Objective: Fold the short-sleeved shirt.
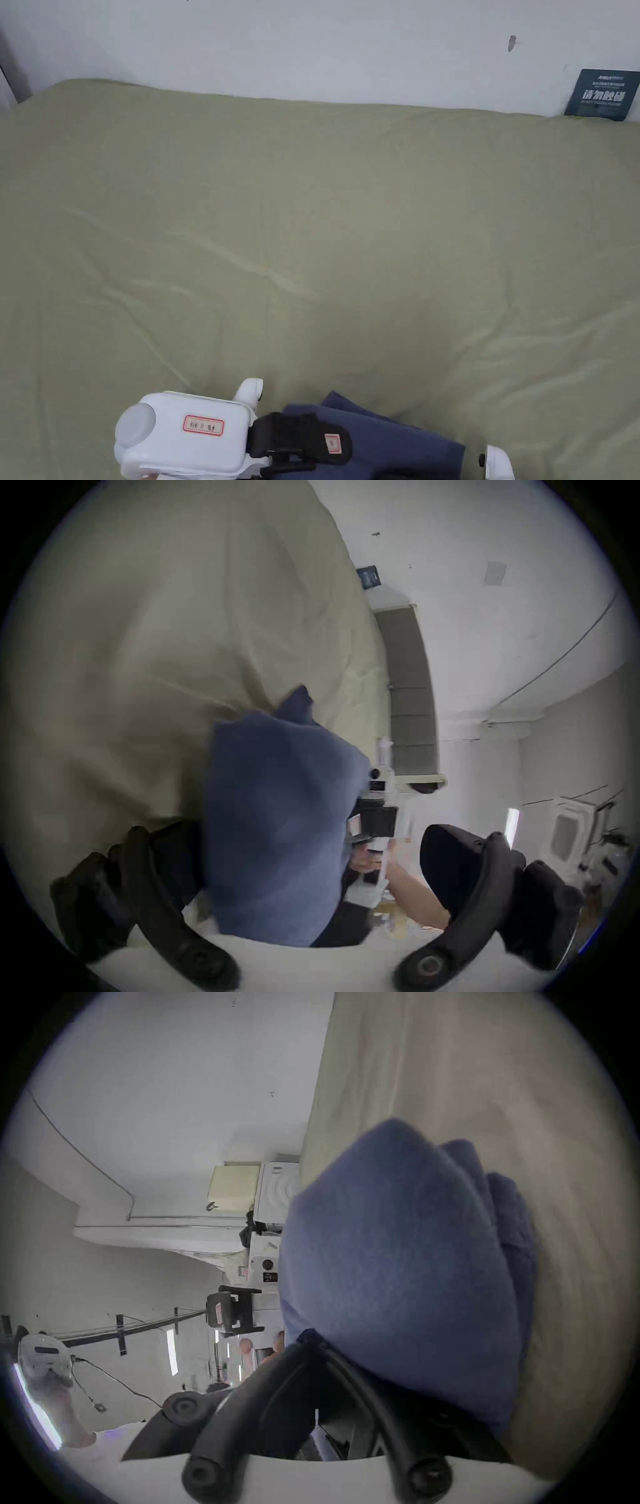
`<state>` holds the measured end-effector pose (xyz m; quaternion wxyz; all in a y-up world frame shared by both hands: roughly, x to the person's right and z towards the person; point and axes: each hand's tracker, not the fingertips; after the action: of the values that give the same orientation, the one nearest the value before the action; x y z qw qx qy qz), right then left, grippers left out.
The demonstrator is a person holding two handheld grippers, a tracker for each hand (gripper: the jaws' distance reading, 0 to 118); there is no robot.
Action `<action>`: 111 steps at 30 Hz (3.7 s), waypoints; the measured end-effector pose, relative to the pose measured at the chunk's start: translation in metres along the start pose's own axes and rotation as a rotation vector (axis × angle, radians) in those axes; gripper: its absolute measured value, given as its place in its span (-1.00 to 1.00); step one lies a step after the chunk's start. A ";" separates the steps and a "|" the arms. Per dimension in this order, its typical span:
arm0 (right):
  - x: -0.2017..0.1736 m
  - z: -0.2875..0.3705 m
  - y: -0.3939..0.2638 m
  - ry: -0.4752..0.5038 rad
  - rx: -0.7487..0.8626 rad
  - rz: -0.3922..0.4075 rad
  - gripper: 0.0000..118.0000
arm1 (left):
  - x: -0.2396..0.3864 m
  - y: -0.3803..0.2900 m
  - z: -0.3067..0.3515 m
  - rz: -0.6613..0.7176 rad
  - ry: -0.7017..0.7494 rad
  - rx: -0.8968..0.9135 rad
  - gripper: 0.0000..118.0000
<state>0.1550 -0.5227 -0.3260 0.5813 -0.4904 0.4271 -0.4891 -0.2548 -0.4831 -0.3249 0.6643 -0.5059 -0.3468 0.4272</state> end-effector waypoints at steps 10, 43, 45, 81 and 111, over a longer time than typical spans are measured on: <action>-0.042 -0.003 -0.007 -0.158 -0.003 0.200 -0.98 | -0.001 0.009 0.044 0.047 0.043 0.020 -0.45; -0.151 -0.051 -0.001 -0.181 0.014 0.465 -0.98 | -0.004 0.094 0.406 -0.028 0.703 0.329 0.98; -0.159 -0.042 -0.003 -0.188 0.025 0.492 -0.98 | 0.013 0.087 0.398 -0.052 0.710 0.369 0.98; -0.332 0.056 -0.039 -1.039 1.026 1.224 -0.98 | 0.342 -0.052 -0.002 -0.896 0.898 1.041 -0.99; -0.345 0.068 -0.042 -0.993 1.038 1.234 0.46 | 0.356 -0.047 0.014 -0.848 0.963 1.096 1.00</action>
<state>0.1608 -0.1734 -0.2686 0.9982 -0.0101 0.0442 0.0405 -0.1167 -0.1563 -0.2659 0.9953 -0.0659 0.0704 -0.0128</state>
